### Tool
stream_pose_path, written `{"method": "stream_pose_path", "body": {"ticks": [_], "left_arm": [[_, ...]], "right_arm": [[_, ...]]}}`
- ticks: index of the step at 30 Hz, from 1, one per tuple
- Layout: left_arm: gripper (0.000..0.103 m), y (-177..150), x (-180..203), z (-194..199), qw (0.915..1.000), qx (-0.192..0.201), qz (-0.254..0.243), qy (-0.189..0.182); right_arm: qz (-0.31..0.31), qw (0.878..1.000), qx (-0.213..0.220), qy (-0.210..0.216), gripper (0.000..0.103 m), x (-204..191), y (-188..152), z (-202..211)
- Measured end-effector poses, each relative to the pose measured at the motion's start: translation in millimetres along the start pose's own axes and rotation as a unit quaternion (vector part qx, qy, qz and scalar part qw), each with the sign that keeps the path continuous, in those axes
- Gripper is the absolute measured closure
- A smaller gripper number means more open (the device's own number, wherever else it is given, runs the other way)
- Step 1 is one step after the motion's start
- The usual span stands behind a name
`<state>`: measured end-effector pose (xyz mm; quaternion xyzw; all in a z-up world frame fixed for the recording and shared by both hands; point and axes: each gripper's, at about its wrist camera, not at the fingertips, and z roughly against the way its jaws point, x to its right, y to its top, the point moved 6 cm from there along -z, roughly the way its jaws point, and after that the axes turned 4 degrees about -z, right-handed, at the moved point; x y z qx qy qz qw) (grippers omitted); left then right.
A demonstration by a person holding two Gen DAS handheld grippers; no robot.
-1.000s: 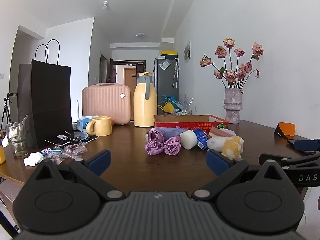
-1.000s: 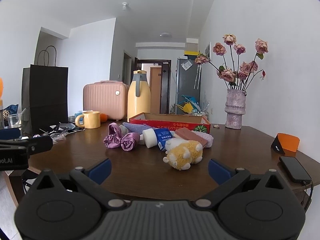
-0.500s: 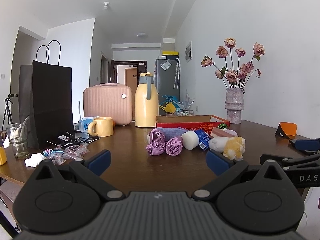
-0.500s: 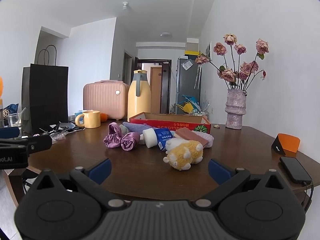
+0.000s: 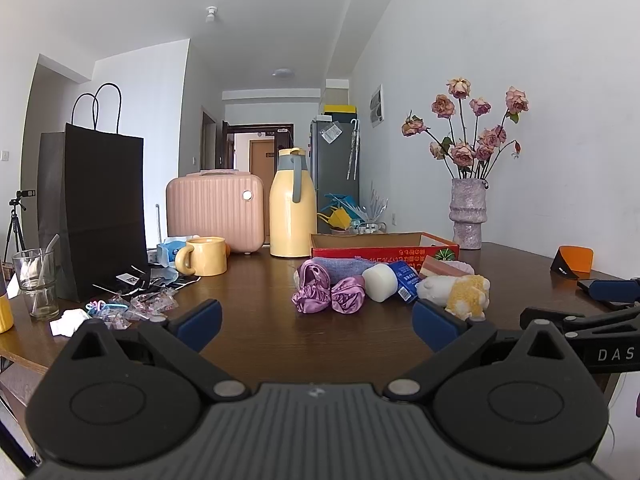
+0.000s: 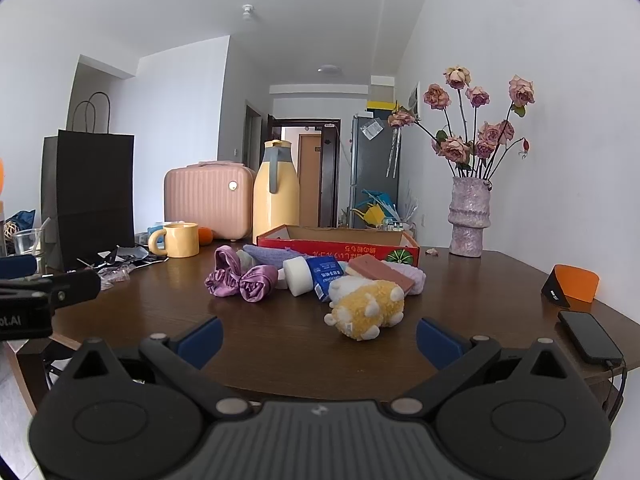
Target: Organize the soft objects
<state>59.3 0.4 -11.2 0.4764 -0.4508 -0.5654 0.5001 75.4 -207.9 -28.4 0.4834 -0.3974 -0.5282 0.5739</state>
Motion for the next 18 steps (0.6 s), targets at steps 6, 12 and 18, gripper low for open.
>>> {"method": "stream_pose_path", "body": {"ticks": [6, 12, 18], "left_arm": [[0.0, 0.1, -0.1, 0.0, 1.0, 0.0, 0.0, 0.0], [0.0, -0.1, 0.3, 0.1, 1.0, -0.001, 0.0, 0.0], [0.0, 0.0, 0.3, 0.1, 1.0, 0.0, 0.0, 0.0]], "right_arm": [[0.0, 1.0, 0.0, 0.0, 0.0, 0.1, 0.0, 0.1], [0.0, 1.0, -0.001, 0.0, 0.0, -1.1, -0.9, -0.3], [0.0, 1.0, -0.001, 0.0, 0.0, -1.1, -1.0, -0.5]]}}
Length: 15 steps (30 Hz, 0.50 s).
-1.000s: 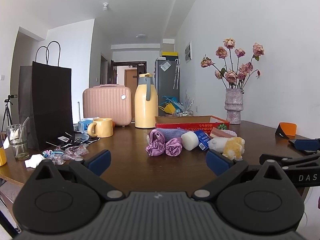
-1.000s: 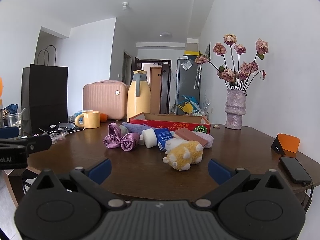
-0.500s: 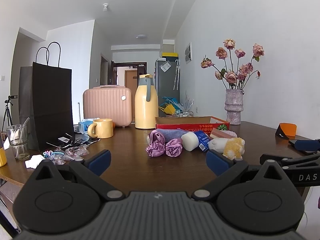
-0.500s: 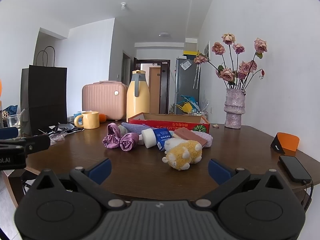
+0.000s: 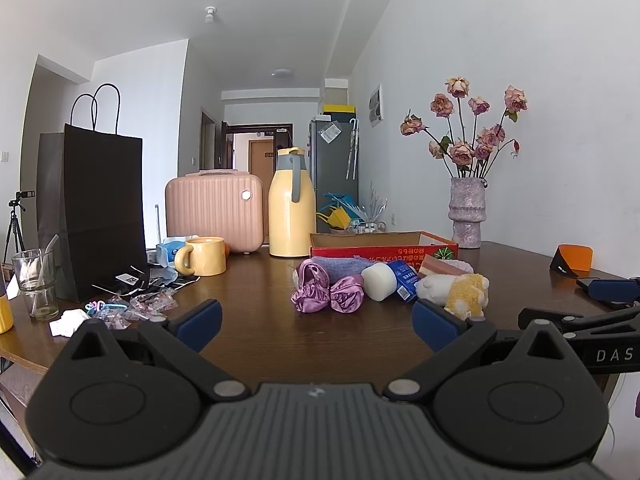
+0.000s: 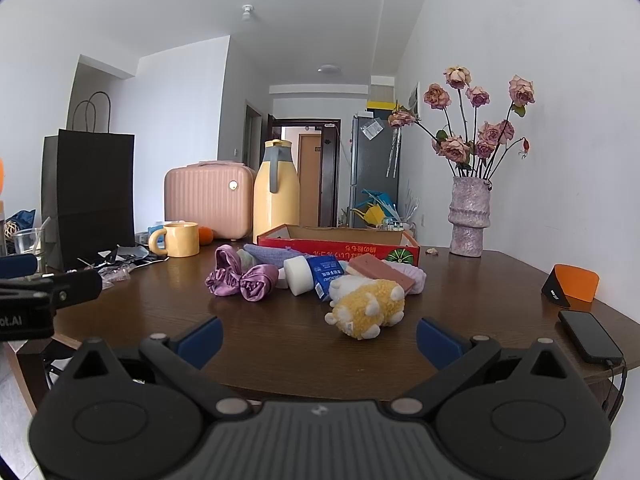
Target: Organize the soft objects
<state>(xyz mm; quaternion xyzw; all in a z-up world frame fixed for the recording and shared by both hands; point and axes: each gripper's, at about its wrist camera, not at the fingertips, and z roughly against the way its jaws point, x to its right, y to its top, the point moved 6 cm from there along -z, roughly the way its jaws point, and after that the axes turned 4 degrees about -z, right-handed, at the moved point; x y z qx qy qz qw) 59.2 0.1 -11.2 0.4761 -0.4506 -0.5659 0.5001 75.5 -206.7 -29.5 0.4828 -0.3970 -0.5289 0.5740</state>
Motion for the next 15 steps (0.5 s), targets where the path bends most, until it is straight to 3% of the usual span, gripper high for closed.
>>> {"method": "stream_pose_path", "body": {"ticks": [15], "left_arm": [[0.0, -1.4, -1.6, 0.6, 1.0, -0.001, 0.002, 0.003]], "right_arm": [[-0.001, 1.0, 0.0, 0.0, 0.0, -0.7, -0.8, 0.0]]}}
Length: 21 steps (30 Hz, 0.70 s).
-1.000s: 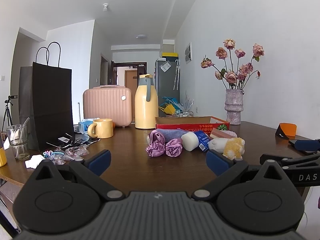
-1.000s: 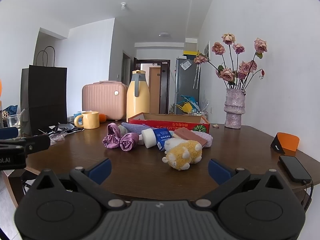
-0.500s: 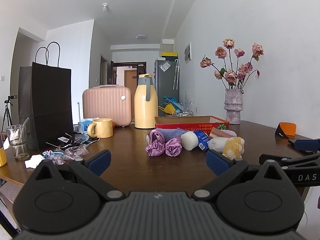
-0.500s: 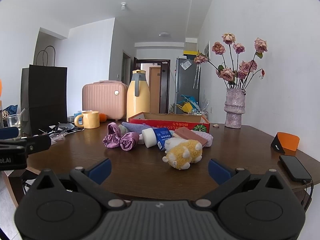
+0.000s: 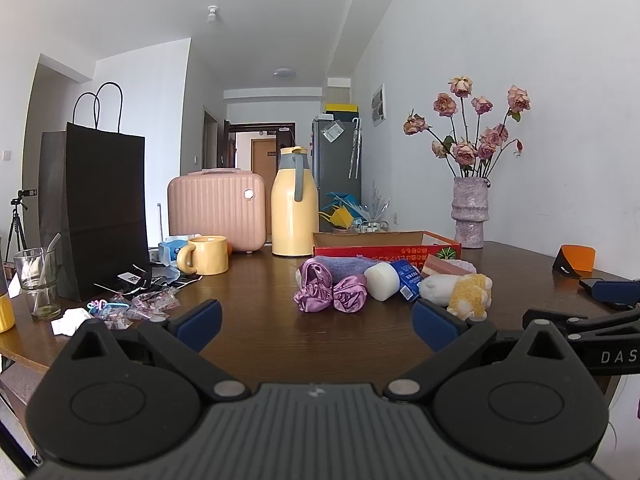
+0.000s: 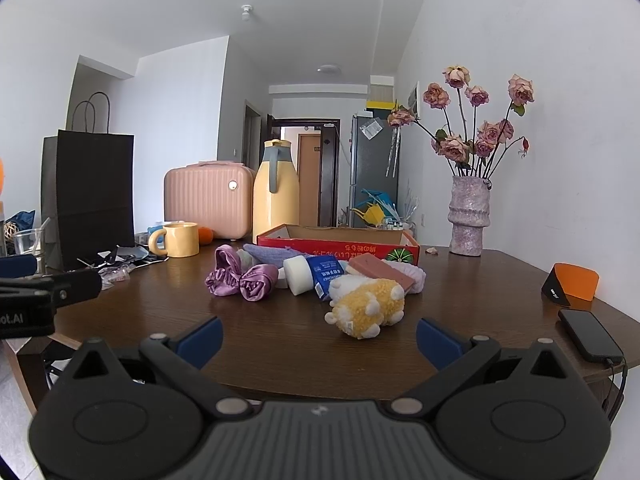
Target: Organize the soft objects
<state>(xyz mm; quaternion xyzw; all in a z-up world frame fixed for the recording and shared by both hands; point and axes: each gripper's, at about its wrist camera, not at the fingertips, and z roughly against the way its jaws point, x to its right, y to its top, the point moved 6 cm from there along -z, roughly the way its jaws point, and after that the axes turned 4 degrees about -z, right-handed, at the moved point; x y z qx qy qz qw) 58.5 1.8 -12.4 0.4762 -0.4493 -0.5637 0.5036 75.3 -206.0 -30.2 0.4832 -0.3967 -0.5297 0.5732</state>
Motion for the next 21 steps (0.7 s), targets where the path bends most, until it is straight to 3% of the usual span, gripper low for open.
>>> {"method": "stream_pose_path", "body": {"ticks": [13, 21], "left_arm": [[0.0, 8, -2, -14, 0.9998, 0.015, -0.008, 0.012], [0.0, 4, -9, -66, 0.9993, -0.023, 0.011, 0.028]], "right_arm": [[-0.005, 1.0, -0.001, -0.011, 0.0, 10, 0, -7], [-0.033, 0.999, -0.025, -0.032, 0.0, 30, 2, -42]]}}
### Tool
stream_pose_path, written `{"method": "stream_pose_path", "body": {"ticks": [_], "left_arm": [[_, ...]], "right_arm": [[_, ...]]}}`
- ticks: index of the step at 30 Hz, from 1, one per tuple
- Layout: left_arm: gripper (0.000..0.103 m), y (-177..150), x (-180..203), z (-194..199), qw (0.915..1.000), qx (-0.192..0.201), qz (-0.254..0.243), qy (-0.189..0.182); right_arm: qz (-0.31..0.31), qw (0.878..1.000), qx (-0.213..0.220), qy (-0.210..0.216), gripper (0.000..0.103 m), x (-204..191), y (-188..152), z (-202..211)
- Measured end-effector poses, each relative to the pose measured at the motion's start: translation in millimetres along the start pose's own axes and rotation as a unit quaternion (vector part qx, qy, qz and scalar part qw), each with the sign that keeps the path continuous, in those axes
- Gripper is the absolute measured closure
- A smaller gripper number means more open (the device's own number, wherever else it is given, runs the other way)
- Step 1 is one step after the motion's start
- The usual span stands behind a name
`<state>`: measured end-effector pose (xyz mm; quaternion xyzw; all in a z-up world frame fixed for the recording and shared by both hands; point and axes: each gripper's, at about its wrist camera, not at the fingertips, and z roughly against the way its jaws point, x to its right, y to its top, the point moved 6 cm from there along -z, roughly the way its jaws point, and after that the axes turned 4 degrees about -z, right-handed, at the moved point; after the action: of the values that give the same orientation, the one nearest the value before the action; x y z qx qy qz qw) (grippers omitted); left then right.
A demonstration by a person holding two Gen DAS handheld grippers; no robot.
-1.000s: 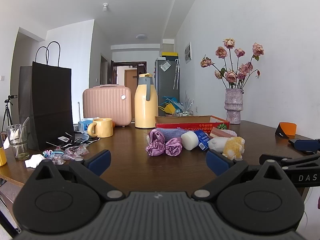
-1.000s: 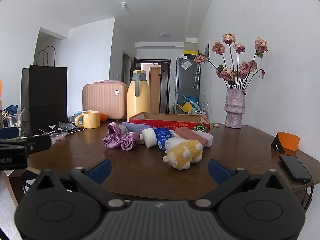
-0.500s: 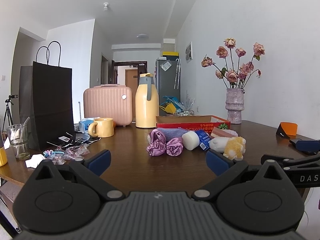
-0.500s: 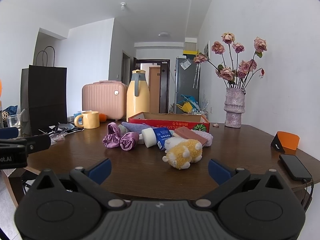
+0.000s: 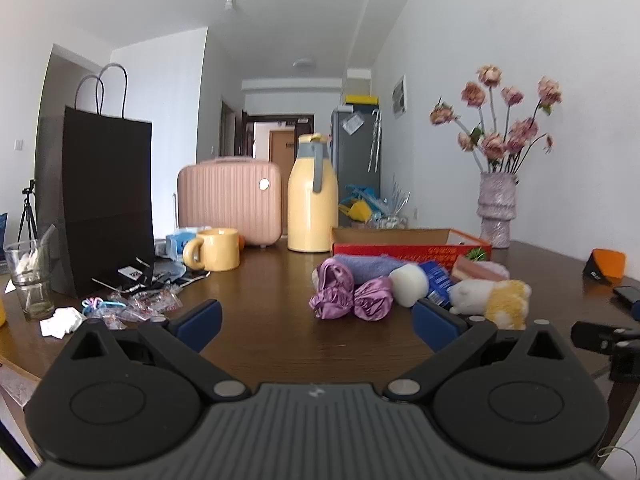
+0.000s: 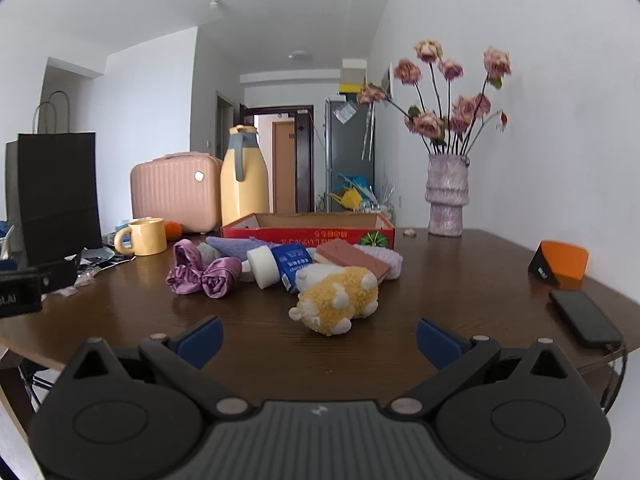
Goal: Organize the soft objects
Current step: 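Grasp the purple satin bow cloth with the right gripper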
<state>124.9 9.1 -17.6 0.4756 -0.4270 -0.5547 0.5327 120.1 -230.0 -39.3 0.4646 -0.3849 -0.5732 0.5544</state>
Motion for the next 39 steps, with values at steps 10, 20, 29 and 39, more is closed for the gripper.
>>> {"method": "stream_pose_path", "body": {"ticks": [10, 20, 29, 39], "left_arm": [[0.0, 7, -4, -91, 0.9987, -0.05, 0.002, -0.01], [0.053, 47, -13, -209, 0.9905, -0.108, 0.056, -0.064], [0.09, 4, -31, -253, 0.9703, -0.201, 0.101, -0.088], [0.098, 5, -31, -219, 0.9676, -0.198, 0.115, -0.106]], "right_arm": [[-0.004, 0.999, -0.034, 0.03, 0.011, -15, 27, -84], [-0.037, 0.983, -0.114, 0.137, 0.044, -77, 54, -209], [-0.113, 0.965, -0.183, 0.149, 0.079, -94, 33, -282], [-0.09, 0.966, -0.164, 0.176, 0.097, -97, 37, -255]]}}
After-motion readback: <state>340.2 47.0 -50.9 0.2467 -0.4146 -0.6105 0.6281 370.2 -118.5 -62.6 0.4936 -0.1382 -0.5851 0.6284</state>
